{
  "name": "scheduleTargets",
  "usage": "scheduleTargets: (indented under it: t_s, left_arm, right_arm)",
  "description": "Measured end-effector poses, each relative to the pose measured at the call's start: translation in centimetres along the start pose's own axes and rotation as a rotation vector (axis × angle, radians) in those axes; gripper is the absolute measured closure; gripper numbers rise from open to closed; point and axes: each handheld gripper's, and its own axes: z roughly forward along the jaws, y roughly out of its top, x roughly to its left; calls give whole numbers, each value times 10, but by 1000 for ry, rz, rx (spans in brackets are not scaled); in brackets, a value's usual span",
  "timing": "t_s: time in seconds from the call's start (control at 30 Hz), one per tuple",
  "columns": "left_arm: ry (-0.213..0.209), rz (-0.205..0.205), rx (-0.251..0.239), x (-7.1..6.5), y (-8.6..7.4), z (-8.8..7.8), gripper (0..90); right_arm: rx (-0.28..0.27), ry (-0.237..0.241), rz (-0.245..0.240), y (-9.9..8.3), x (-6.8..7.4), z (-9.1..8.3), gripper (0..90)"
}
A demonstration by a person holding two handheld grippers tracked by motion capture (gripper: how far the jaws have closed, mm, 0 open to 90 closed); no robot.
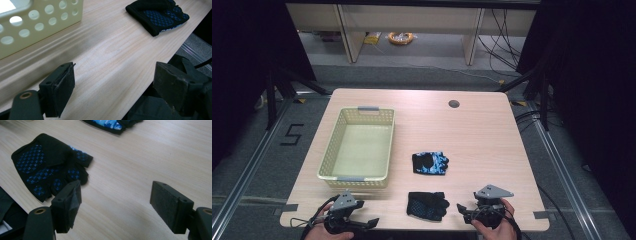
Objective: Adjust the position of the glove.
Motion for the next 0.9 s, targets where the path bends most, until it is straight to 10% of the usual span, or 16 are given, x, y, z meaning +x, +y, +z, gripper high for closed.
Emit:
scheduleTargets:
  t_s: [0.4, 0.9]
  left_arm:
    - [-25, -21, -15, -6, 4, 4, 179]
    - [-78, 97, 36, -34, 27, 38, 229]
  right_arm:
    - [-1, 32, -71, 4, 7, 0, 349]
    - [-15, 103, -184, 23, 22, 14, 539]
